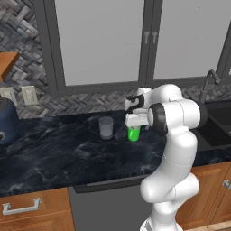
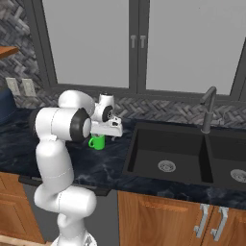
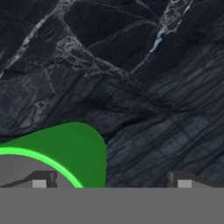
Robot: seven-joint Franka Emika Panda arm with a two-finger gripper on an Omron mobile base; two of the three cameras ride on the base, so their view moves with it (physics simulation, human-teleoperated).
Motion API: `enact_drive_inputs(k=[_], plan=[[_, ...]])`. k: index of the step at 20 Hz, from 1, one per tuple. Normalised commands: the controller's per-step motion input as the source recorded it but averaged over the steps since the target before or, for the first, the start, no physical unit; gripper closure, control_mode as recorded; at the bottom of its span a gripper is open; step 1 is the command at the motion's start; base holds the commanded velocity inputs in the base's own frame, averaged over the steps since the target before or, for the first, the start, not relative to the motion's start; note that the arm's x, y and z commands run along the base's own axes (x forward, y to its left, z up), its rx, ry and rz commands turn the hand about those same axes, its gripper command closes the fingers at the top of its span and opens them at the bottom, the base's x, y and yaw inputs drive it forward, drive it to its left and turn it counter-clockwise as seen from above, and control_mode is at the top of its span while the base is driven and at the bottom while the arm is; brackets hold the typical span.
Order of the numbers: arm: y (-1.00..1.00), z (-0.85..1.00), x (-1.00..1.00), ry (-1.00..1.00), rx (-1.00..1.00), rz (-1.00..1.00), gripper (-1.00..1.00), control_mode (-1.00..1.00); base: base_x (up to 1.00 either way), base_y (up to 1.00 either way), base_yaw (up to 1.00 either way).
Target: Place the mug in the left basin and the glass cup in the right basin of the sink.
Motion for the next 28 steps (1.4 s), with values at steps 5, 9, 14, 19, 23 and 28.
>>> enact_drive_inputs(k=[5,9,14,19,23,28], plan=[[0.00,-0.10,0.00,0.00,0.00,0.00,-1.00,-1.00,0.00,0.00,0.00],[0.00,0.00,0.00,0.00,0.00,0.00,1.00,-1.00,0.00,0.00,0.00],[0.00,0.00,0.00,0.00,0.00,0.00,1.00,-1.00,0.00,0.00,0.00],[0.00,0.00,0.00,0.00,0.00,0.00,1.00,-1.00,0.00,0.00,0.00],[0.00,0.00,0.00,0.00,0.00,0.00,1.00,-1.00,0.00,0.00,0.00],[0.00,0.00,-0.06,0.00,0.00,0.00,1.00,-1.00,0.00,0.00,0.00]])
